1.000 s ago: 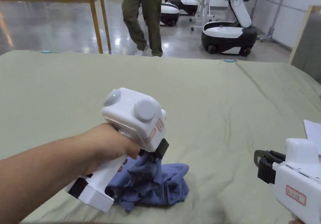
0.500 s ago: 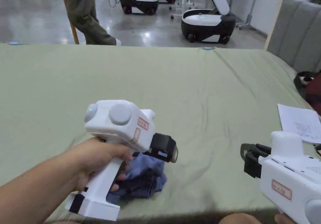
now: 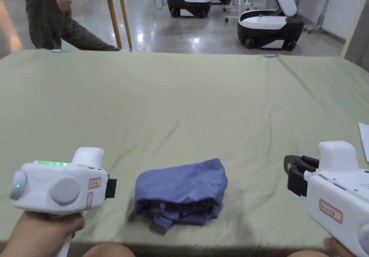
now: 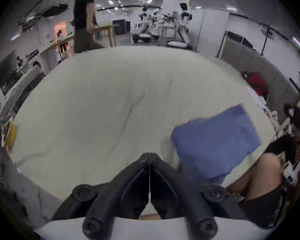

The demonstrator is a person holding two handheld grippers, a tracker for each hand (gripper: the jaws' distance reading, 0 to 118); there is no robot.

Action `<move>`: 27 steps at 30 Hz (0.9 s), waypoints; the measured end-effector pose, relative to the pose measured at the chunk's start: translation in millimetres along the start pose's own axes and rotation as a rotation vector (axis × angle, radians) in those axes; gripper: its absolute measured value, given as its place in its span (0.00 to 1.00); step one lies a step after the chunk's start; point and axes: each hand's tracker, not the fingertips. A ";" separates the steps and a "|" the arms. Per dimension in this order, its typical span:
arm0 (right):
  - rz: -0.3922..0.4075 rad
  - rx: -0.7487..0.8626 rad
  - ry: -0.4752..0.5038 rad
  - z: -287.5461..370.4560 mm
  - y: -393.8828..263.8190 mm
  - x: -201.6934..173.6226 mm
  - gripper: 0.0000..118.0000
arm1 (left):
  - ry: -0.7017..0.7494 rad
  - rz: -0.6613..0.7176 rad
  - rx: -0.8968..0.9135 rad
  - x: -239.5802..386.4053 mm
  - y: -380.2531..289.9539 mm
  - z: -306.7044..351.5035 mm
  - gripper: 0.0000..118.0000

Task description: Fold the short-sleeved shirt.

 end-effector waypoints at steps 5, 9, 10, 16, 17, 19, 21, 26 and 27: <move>0.010 -0.010 -0.001 -0.7 -0.5 -4.0 0.01 | -0.015 -0.175 0.027 40.5 25.3 12.2 0.00; -0.002 -0.010 -0.016 0.7 -3.4 2.2 0.01 | -0.121 -0.290 -0.012 93.8 51.1 9.1 0.00; -0.006 -0.012 -0.018 2.1 -4.7 3.2 0.01 | -0.170 -0.292 -0.048 106.2 54.2 1.9 0.00; -0.032 -0.027 -0.046 9.6 -12.9 17.1 0.01 | -0.338 -0.307 -0.165 173.1 50.1 -46.6 0.00; -0.034 -0.029 -0.053 11.2 -13.8 19.5 0.01 | -0.353 -0.289 -0.189 182.0 48.2 -50.3 0.00; -0.033 -0.032 -0.067 14.7 -14.4 24.1 0.01 | -0.330 -0.351 -0.171 199.4 43.6 -52.6 0.00; -0.041 -0.035 -0.076 15.8 -15.2 28.9 0.01 | -0.346 -0.362 -0.179 209.0 47.3 -59.2 0.00; -0.051 -0.037 -0.086 18.0 -16.9 34.7 0.01 | -0.424 -0.316 -0.219 229.9 35.0 -78.2 0.00; -0.051 -0.040 -0.086 18.0 -17.1 34.4 0.01 | -0.423 -0.317 -0.213 230.5 34.2 -79.4 0.00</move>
